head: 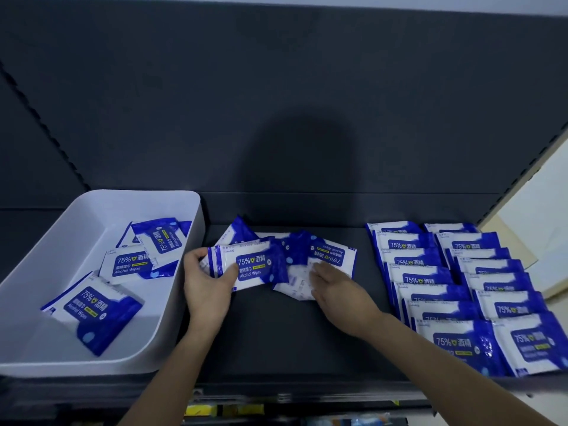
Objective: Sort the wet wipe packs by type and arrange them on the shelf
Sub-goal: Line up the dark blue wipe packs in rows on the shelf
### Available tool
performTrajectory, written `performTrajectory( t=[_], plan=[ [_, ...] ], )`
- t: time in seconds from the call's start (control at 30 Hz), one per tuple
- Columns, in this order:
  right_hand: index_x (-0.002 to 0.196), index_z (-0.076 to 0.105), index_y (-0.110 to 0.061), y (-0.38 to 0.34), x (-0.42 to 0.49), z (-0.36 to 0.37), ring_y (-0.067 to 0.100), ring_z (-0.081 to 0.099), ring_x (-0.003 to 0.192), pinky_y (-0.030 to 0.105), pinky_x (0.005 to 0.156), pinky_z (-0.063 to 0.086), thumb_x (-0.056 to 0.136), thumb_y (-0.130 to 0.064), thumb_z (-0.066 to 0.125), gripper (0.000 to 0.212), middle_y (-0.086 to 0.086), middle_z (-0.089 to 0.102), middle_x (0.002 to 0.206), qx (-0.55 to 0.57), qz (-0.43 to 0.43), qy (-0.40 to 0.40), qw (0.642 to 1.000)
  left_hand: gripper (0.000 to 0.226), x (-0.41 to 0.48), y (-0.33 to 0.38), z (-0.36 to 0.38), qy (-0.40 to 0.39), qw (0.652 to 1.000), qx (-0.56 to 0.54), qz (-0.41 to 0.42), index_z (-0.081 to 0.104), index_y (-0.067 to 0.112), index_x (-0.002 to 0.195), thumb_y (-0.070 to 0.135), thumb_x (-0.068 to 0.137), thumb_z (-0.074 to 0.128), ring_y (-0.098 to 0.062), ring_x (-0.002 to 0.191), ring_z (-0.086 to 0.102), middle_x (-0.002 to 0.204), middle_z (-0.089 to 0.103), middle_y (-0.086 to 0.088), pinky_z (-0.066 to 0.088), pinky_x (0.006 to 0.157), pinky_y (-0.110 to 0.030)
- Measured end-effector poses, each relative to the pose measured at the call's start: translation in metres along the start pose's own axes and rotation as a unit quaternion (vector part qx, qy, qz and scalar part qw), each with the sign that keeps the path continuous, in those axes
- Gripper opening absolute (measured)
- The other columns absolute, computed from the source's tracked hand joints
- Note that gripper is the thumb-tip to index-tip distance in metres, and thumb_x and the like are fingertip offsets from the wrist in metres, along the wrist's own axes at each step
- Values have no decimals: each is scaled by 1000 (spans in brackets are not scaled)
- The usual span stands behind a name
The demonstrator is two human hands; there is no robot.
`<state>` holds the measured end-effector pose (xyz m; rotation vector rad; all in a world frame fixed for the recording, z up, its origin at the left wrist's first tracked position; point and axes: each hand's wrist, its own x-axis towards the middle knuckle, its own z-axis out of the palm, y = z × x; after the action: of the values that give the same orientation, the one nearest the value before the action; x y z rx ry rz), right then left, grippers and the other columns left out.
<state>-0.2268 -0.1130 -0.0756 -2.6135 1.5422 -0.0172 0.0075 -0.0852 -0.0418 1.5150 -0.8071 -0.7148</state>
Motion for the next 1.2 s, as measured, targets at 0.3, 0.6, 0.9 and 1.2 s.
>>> performTrajectory(
  t=[0.3, 0.6, 0.9, 1.2],
  plan=[
    [123, 51, -10, -16, 3, -43, 26, 43, 118, 36, 95, 44, 80, -46, 68, 59, 7, 46, 127, 38, 53, -100, 993, 47, 3, 8, 5, -8, 997, 56, 45, 45, 21, 109, 4, 78, 75, -1, 84, 62, 93, 58, 18, 54, 72, -30],
    [105, 62, -6, 20, 10, -89, 26, 69, 82, 34, 67, 58, 80, 8, 48, 31, 16, 68, 101, 807, 237, -82, 535, 42, 5, 1, 2, -16, 999, 30, 21, 47, 19, 109, 5, 79, 74, -5, 85, 66, 98, 64, 5, 54, 69, -26],
    [104, 62, 0, 14, 25, -78, 23, 69, 78, 31, 65, 59, 79, 2, 72, 27, 16, 70, 97, 635, 235, -3, 736, 37, -3, 6, 12, -152, 987, 3, -49, 51, 15, 100, -5, 78, 71, -17, 73, 72, 84, 72, -2, 59, 63, -32],
    [77, 69, -20, -10, 36, -70, 2, 58, 68, 12, 64, 44, 81, -15, 73, 8, -9, 65, 74, 404, 109, 2, 908, 24, 2, 4, 25, -209, 972, 34, -104, 49, 19, 110, 21, 91, 63, -12, 75, 68, 99, 66, -3, 54, 65, -26]
  ],
)
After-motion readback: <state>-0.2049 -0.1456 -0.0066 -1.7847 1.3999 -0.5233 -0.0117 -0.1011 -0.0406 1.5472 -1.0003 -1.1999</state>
